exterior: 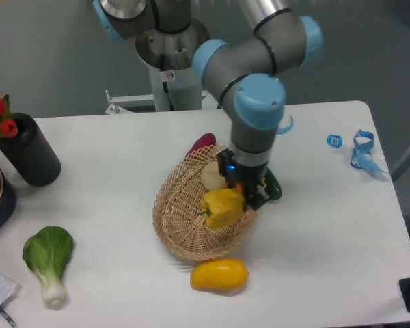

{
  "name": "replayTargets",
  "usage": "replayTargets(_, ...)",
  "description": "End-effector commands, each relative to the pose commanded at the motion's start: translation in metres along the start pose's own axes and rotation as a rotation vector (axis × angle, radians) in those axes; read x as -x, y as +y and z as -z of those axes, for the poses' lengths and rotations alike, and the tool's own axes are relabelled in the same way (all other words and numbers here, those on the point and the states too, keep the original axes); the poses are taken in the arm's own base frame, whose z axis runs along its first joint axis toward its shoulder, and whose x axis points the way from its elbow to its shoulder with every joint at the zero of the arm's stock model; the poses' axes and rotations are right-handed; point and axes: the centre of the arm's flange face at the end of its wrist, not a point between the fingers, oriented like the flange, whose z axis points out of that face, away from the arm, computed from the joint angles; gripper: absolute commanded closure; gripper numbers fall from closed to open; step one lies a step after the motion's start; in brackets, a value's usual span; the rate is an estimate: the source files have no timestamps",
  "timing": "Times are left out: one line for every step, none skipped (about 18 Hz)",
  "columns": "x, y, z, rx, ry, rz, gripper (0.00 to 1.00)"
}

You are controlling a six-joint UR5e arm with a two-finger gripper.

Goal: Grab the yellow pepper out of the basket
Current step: 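Lift the yellow pepper up and out over the basket rim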

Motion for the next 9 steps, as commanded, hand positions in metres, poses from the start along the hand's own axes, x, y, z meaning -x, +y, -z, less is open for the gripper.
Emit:
replayTargets(0.007,0.002,0.001,0.000,-0.007,0.004,0.97)
replayTargets(0.015,0.012,-0.002,0.002,-0.003,0.021,0.97)
replayTargets(0.024,0.020,-0.002,0.005,-0.008,0.031,0.98)
replayTargets(0.029,0.022,-0.006,0.007,-0.005,0.035,0.98)
replayTargets(0.035,0.029,-0.009,0.010,-0.005,0.044,0.98)
replayTargets(0.041,0.035,-0.014,0.013,-0.004,0.050,0.98)
replayTargets(0.046,0.040,-0.016,0.014,-0.002,0.052,0.98)
replayTargets(0.048,0.043,-0.017,0.015,0.002,0.056,0.97)
replayTargets(0.048,0.046,-0.018,0.021,0.007,0.061,0.97)
